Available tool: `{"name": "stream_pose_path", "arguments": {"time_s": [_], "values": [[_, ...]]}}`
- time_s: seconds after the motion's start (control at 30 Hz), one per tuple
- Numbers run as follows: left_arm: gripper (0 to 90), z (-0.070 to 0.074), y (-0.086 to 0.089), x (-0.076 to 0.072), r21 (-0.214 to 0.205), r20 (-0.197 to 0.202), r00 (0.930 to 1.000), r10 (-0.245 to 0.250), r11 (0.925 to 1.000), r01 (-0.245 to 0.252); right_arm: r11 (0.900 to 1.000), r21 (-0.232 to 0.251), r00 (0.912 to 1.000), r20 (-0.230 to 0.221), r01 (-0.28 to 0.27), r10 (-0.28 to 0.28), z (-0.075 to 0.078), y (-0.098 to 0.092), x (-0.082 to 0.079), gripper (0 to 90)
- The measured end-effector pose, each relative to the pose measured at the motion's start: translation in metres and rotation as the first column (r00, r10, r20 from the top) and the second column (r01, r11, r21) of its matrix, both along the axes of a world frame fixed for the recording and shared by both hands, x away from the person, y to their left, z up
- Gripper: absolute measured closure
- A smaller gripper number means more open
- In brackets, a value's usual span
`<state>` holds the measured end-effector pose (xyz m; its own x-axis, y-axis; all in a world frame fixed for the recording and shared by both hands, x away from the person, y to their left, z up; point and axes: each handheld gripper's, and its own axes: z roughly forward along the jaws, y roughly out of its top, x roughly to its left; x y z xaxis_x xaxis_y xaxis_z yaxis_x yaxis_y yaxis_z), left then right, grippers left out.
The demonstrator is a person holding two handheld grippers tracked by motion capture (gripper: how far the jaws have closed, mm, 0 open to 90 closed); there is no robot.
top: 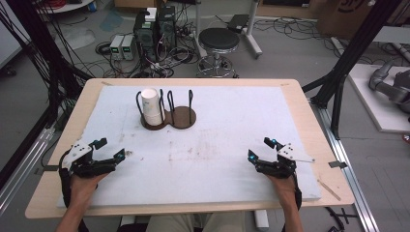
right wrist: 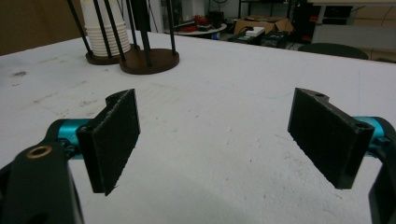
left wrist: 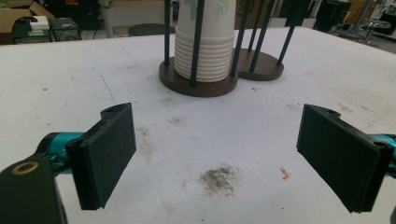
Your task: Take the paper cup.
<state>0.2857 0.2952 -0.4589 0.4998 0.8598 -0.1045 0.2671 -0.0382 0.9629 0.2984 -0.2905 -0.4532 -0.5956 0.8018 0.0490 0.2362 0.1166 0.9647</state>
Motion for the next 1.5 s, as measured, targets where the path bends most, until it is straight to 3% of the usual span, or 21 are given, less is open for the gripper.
{"name": "stream_pose_path", "arguments": {"time_s": [0.2,0.6,0.67,0.77,0.97,1.0,1.27,1.5], "values": [[11.8,0.000,0.000,0.000,0.002,-0.003,1.0000,0.002,1.0000,-0.002,1.0000,-0.001,1.0000,0.005,-0.002,0.002,0.000,0.000,0.000,17.1],[11.1,0.000,0.003,0.003,-0.038,-0.032,0.9995,0.005,0.9993,-0.006,1.0000,0.002,1.0000,0.009,-0.005,0.005,0.000,-0.001,-0.001,17.1],[11.0,0.001,0.004,0.004,-0.028,-0.026,0.9996,0.005,0.9996,-0.006,1.0000,0.003,1.0000,0.008,-0.005,0.005,0.000,-0.001,-0.001,17.1],[10.9,0.006,0.006,0.005,-0.047,-0.014,0.9999,0.005,0.9989,-0.006,1.0000,0.006,1.0000,0.005,-0.005,0.005,0.000,-0.001,-0.001,17.1],[10.3,0.025,0.011,0.008,-0.053,0.011,0.9999,-0.007,0.9986,0.007,1.0000,0.003,0.9999,0.009,-0.005,0.005,0.000,0.000,-0.001,17.1],[10.3,0.035,0.011,0.010,-0.046,0.022,0.9996,-0.016,0.9988,0.017,1.0000,0.005,1.0000,0.005,-0.004,0.004,0.000,0.000,-0.001,17.1],[10.3,0.069,0.011,0.022,-0.020,0.055,0.9973,-0.050,0.9985,0.051,1.0000,0.001,1.0000,0.004,-0.005,0.005,0.000,-0.001,0.000,17.1],[9.8,0.087,0.011,0.032,-0.004,0.081,0.9920,-0.097,0.9953,0.097,1.0000,0.001,1.0000,0.008,-0.004,0.004,0.000,0.000,-0.001,17.1]]}}
